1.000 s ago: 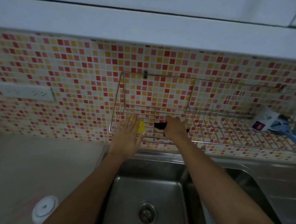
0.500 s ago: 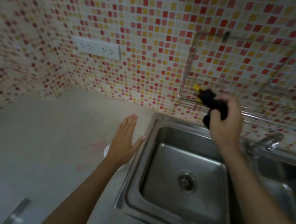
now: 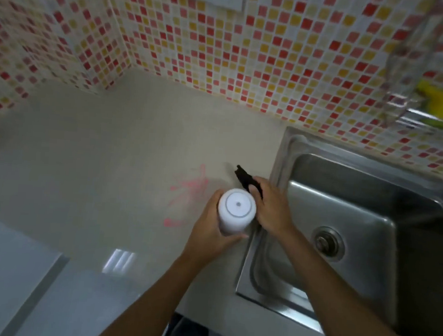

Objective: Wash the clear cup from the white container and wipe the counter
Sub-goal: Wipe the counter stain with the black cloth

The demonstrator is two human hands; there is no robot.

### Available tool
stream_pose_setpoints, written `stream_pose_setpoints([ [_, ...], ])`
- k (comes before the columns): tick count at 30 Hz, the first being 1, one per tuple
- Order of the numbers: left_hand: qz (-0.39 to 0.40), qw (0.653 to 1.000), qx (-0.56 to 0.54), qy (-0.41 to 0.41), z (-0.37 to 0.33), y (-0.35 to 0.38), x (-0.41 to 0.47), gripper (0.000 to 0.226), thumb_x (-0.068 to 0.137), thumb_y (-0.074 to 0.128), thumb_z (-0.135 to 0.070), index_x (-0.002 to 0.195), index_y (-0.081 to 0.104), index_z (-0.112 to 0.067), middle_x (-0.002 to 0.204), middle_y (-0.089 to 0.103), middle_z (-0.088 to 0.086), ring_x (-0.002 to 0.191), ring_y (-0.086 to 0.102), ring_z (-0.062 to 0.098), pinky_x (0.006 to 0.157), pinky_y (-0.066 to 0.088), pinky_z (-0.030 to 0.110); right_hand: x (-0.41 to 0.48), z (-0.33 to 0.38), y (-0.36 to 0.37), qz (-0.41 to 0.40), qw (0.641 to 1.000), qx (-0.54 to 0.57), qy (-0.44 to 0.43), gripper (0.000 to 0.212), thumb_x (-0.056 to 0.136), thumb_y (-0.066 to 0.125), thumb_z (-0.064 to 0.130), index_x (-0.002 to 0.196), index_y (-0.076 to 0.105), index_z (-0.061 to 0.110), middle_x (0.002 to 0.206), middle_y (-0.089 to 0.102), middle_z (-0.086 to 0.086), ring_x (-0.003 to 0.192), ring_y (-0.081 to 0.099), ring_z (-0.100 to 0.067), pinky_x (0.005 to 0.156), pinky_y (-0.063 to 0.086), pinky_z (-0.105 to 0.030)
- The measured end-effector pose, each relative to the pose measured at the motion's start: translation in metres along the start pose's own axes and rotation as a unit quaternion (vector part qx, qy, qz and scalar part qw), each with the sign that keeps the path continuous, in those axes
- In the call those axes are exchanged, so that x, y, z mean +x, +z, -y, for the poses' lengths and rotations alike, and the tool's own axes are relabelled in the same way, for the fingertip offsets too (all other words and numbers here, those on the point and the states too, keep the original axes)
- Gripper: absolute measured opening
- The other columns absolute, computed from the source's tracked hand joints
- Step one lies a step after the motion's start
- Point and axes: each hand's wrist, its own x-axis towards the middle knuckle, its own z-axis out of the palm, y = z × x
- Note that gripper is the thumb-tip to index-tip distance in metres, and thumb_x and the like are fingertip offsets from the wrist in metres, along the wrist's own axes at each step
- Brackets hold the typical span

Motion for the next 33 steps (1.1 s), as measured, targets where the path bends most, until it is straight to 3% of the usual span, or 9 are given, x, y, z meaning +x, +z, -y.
stream_pose_setpoints([
  [3, -0.014, 0.999, -0.029, -0.001, 0.013, 0.005, 0.002, 0.088, 0.063, 0.089, -0.023, 0.136, 0.039, -0.021, 0.134, 0.051, -0.009, 0.123, 0.048, 0.002, 0.1, 0.038, 0.016, 0.008, -0.018, 0.011, 0.065, 0.986, -0.148, -0.037, 0.072, 0.089, 0.014, 0.054, 0.139, 0.046, 0.013, 0.145, 0.045, -0.008, 0.134, 0.035, -0.034, 0.109, 0.03, -0.047],
  [7, -0.008, 1.0, -0.023, 0.0, 0.02, 0.004, 0.011, 0.084, 0.065, 0.085, -0.025, 0.134, 0.038, -0.02, 0.131, 0.051, -0.005, 0.121, 0.05, 0.005, 0.098, 0.045, 0.029, 0.022, -0.028, 0.022, 0.108, 0.958, -0.255, -0.074, 0.06, 0.1, 0.041, 0.036, 0.152, 0.017, 0.018, 0.16, 0.012, -0.003, 0.148, 0.001, -0.028, 0.118, 0.002, -0.052],
  [11, -0.074, 0.997, -0.019, 0.007, 0.021, -0.037, 0.016, 0.085, 0.063, 0.087, -0.021, 0.134, 0.04, -0.021, 0.131, 0.05, -0.012, 0.123, 0.047, -0.001, 0.101, 0.038, 0.016, 0.024, -0.019, 0.049, 0.062, 0.968, -0.232, -0.079, 0.058, 0.096, 0.036, 0.034, 0.149, 0.027, 0.011, 0.156, 0.026, -0.011, 0.145, 0.016, -0.032, 0.113, 0.022, -0.055],
  [15, -0.206, 0.978, 0.025, 0.026, 0.021, -0.118, 0.019, 0.089, 0.057, 0.089, -0.029, 0.129, 0.037, -0.022, 0.126, 0.054, 0.0, 0.116, 0.052, 0.008, 0.098, 0.037, 0.01, -0.046, 0.033, 0.104, 0.022, 0.965, -0.226, -0.135, 0.073, 0.091, 0.039, 0.052, 0.15, 0.026, 0.011, 0.157, 0.025, -0.009, 0.146, 0.016, -0.031, 0.113, 0.019, -0.057],
  [20, -0.286, 0.955, 0.071, 0.028, 0.029, -0.197, 0.031, 0.09, 0.057, 0.086, -0.044, 0.13, 0.034, -0.032, 0.131, 0.053, 0.002, 0.121, 0.052, 0.012, 0.102, 0.045, 0.041, -0.044, 0.104, 0.175, 0.082, 0.916, -0.214, -0.33, 0.053, 0.099, 0.032, 0.048, 0.147, 0.034, 0.027, 0.154, 0.034, -0.001, 0.143, 0.026, -0.029, 0.113, 0.018, -0.057],
  [22, -0.297, 0.952, 0.062, 0.034, 0.034, -0.214, 0.034, 0.088, 0.058, 0.086, -0.043, 0.126, 0.031, -0.043, 0.131, 0.051, -0.005, 0.123, 0.051, 0.009, 0.102, 0.046, 0.046, 0.033, 0.104, 0.175, 0.041, 0.921, -0.256, -0.29, 0.051, 0.097, 0.035, 0.046, 0.144, 0.04, 0.026, 0.149, 0.042, -0.004, 0.137, 0.035, -0.032, 0.111, 0.021, -0.054],
  [26, -0.292, 0.955, 0.041, 0.035, 0.04, -0.231, 0.028, 0.085, 0.06, 0.086, -0.034, 0.123, 0.03, -0.049, 0.122, 0.048, -0.03, 0.119, 0.05, -0.005, 0.101, 0.046, 0.032, 0.11, 0.051, 0.123, -0.056, 0.954, -0.292, -0.041, 0.056, 0.098, 0.024, 0.053, 0.147, 0.033, 0.028, 0.154, 0.034, -0.003, 0.141, 0.026, -0.029, 0.113, 0.014, -0.055],
  [29, -0.292, 0.955, 0.034, 0.028, 0.047, -0.238, 0.026, 0.086, 0.061, 0.086, -0.032, 0.123, 0.029, -0.05, 0.122, 0.047, -0.033, 0.119, 0.049, -0.006, 0.102, 0.046, 0.034, 0.036, 0.038, 0.117, -0.06, 0.954, -0.29, -0.048, 0.059, 0.098, 0.026, 0.05, 0.15, 0.026, 0.023, 0.157, 0.025, -0.007, 0.145, 0.018, -0.032, 0.113, 0.016, -0.058],
  [33, -0.29, 0.956, 0.034, 0.014, 0.052, -0.237, 0.032, 0.089, 0.061, 0.086, -0.035, 0.129, 0.029, -0.047, 0.132, 0.049, -0.01, 0.124, 0.049, 0.006, 0.101, 0.047, 0.043, -0.076, 0.078, 0.158, 0.014, 0.95, -0.281, -0.133, 0.065, 0.092, 0.038, 0.049, 0.151, 0.024, 0.025, 0.158, 0.021, -0.009, 0.144, 0.017, -0.038, 0.11, 0.021, -0.062],
])
